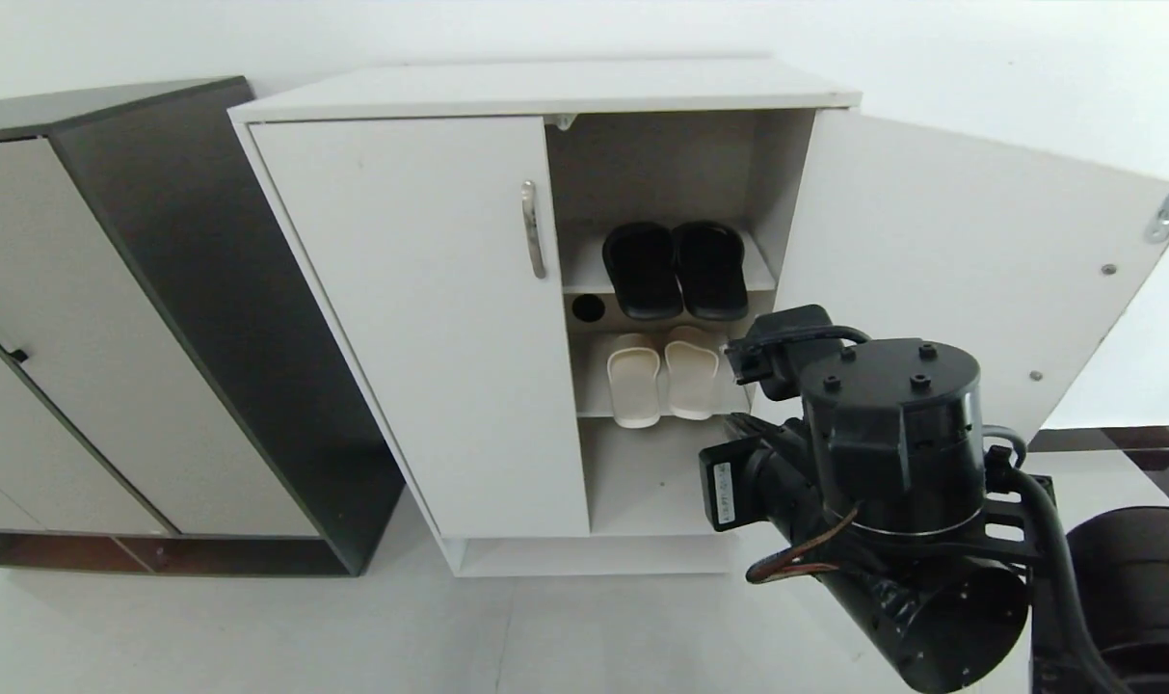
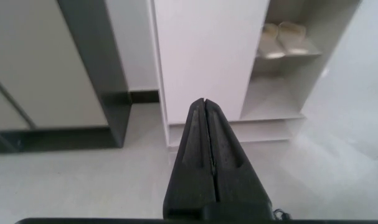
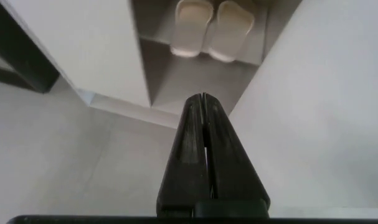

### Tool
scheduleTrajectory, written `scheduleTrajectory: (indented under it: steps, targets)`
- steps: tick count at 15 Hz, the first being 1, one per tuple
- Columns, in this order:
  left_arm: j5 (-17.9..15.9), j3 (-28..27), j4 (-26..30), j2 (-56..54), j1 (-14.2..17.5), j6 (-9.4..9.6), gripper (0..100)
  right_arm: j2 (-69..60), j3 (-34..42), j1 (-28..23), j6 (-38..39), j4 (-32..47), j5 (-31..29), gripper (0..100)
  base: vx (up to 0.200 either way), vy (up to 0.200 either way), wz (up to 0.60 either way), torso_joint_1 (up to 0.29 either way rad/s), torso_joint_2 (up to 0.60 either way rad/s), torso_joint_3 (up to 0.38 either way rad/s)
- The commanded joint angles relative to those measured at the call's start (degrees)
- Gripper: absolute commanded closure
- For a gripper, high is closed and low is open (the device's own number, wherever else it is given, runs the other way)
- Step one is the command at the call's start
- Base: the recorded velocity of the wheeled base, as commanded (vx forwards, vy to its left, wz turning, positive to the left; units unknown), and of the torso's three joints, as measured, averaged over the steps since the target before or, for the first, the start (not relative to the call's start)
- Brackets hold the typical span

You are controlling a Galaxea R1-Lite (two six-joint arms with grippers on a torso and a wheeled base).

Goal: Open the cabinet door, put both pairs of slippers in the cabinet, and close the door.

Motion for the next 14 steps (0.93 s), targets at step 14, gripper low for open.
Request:
scheduleTrajectory:
  steps: [14]
  targets:
    - [0.02,0.0,0.0,0.05,0.02,0.0,100,-0.09,-0.04,0.02,0.1,-0.09,0.13,100,0.0,0.0,0.0,0.13,-0.49,-0.331]
